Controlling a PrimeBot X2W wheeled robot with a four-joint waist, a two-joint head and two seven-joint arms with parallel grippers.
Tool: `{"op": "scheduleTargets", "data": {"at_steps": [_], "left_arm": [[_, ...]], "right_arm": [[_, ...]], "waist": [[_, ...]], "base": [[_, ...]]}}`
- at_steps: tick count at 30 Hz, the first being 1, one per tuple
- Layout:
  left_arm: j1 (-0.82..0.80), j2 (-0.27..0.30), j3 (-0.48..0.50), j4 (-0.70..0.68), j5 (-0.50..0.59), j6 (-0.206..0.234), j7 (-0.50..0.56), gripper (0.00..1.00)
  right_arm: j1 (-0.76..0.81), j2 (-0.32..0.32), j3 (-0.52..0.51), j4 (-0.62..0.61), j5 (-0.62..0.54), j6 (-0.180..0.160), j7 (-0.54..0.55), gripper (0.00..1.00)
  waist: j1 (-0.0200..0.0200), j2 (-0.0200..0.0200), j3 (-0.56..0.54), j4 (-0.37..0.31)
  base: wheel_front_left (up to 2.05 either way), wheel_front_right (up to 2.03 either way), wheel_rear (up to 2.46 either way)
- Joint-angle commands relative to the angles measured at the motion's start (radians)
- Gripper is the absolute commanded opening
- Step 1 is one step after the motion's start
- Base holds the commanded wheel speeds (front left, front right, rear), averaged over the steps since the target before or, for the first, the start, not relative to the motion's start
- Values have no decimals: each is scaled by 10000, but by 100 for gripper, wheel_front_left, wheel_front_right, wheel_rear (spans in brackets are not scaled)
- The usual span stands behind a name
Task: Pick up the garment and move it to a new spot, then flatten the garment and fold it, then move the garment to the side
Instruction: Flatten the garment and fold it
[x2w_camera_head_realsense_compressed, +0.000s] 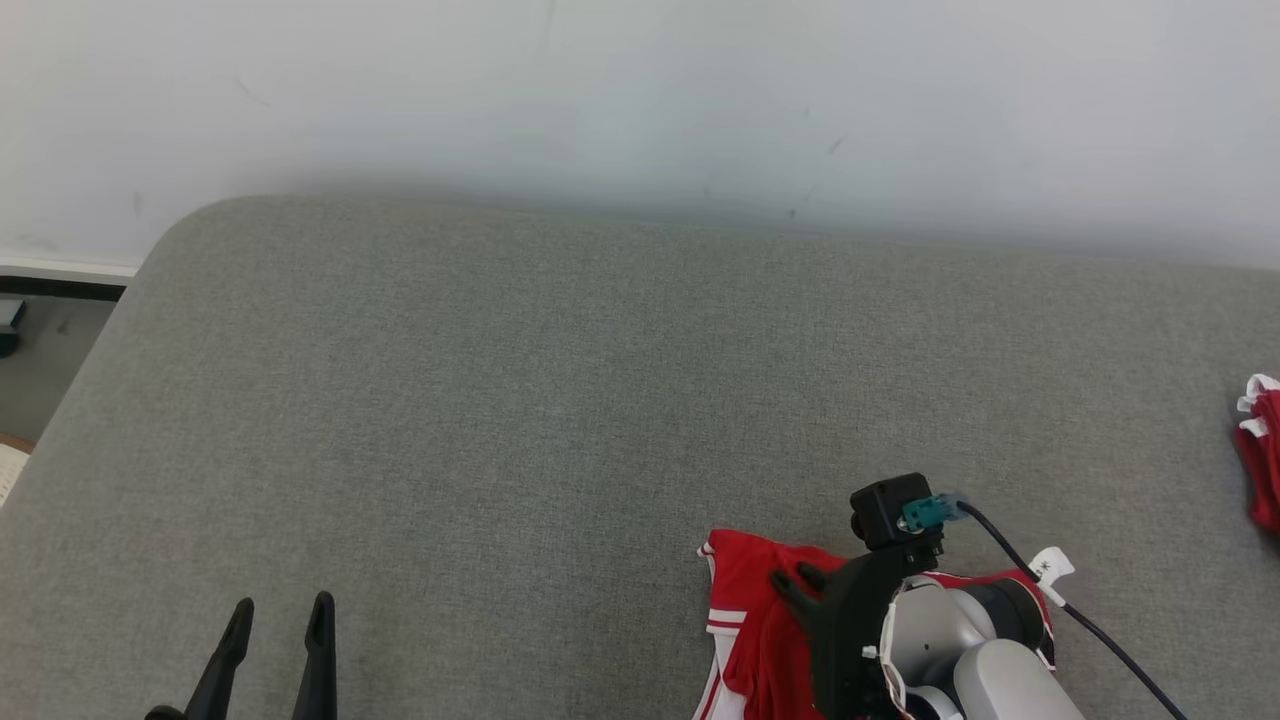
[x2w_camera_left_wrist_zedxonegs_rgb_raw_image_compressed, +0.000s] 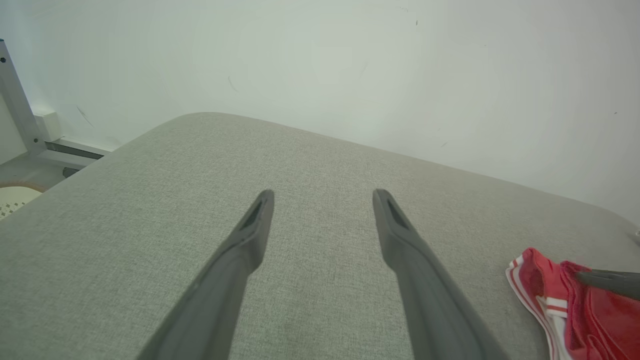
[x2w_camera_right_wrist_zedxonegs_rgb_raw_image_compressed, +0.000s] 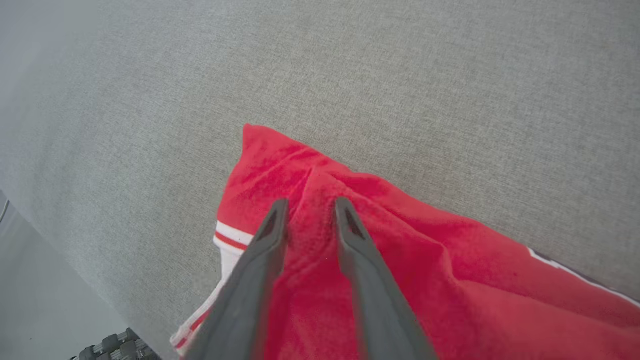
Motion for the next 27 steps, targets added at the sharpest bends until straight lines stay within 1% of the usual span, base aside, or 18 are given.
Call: {"op": "scheduleTargets", "data": {"at_steps": [1,6,15,16,17,18,23,25,27], "left_arm": [[-108,-35,5,15,-24,-17,-74,100],[-64,-44,-10,14,-27,60,-77,100],[-143,-74,-119,-2,33,164,-13,100],[-145,-81,-134,-2,45,162,-14,100],[-142,-92,-149,-5,56,167,-18,100],[-138,-96,-157,-3,67,170,-20,100],[32,-64,-121,31,85,202,-46,100],[154,-37,-122,35,95,211,-54,100],[192,7,-141,6,132,212,-60,100]], "right_arm": [[-126,-11,68,91,-54,8,-90,0],[-404,-9,293,324,-56,8,-334,0],[-947,-11,801,866,471,8,-905,0],[-995,-11,846,905,537,8,-1023,11],[-1066,-9,902,967,614,8,-1159,42],[-1112,-9,909,1068,739,8,-1266,100],[-1245,-11,1151,1264,1400,8,-1651,100],[-1163,-12,1227,1159,1841,8,-1779,100],[-1025,-12,1108,952,1979,8,-2072,100]], "waist": [[0,0,-4,18],[0,0,-23,23],[0,0,-22,0],[0,0,-20,6],[0,0,-19,11],[0,0,-22,15],[0,0,-173,-26],[0,0,-308,-56],[0,0,-489,-80]], "base": [[0,0,0],[0,0,0],[0,0,0],[0,0,0],[0,0,0],[0,0,0],[0,0,0],[0,0,0],[0,0,0]]}}
